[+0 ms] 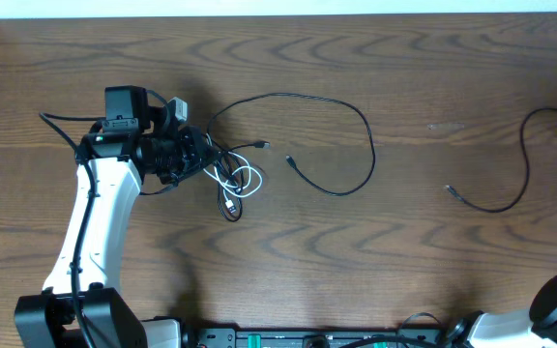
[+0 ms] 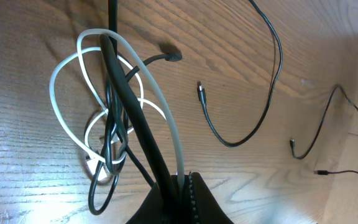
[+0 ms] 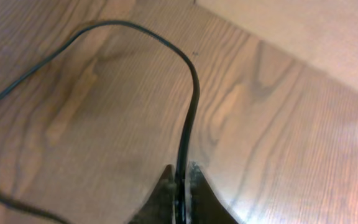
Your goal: Untangle cables
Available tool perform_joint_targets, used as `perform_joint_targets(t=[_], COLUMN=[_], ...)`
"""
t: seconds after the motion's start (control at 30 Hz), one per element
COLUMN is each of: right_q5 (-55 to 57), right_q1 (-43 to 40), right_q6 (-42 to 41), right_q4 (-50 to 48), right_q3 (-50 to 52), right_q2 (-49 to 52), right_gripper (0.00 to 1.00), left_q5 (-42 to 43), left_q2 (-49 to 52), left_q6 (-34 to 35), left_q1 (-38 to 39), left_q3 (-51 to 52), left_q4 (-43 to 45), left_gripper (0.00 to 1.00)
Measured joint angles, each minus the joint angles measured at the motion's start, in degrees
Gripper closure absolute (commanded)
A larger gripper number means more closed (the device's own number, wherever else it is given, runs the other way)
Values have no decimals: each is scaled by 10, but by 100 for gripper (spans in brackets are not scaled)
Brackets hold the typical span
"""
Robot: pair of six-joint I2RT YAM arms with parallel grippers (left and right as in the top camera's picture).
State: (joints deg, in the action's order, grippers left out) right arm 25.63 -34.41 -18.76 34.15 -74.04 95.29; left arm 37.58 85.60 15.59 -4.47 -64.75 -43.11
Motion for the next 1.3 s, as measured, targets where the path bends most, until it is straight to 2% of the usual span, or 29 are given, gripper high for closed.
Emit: perform_joint_targets(t=[0.07,0.1,0.27,0.43,0.57,0.77,1.07,1.17,1.2,1.3], right_q5=[-24,-42,-151,-245,-265,-214,-164,-158,-158,-153], right_q1=[-1,-1,12,56,101,148,147,147,147,147], right_q6=[8,14,42,51,28,-48,-160,-186,-195,-215], right_q4=[-6,-7,13,148,218,199,70,14,-4,-38], right_q3=[0,0,-2,-2,5,69,185,217,227,242], right_q2=[14,21,28,28,28,28,28,28,28,22], right_gripper=[54,51,47,45,43,42,40,43,48,73], left_q5=[0,0,0,0,0,0,0,0,0,0], left_q2=[0,0,0,0,0,0,0,0,0,0], left_q6=[0,0,0,0,0,0,0,0,0,0], left_q1=[0,0,0,0,0,0,0,0,0,0], left_q3=[0,0,0,0,0,0,0,0,0,0], left_q4=[0,0,0,0,0,-6,-10,-10,-10,-11], left_gripper=[92,92,92,93,93,93,93,93,93,93])
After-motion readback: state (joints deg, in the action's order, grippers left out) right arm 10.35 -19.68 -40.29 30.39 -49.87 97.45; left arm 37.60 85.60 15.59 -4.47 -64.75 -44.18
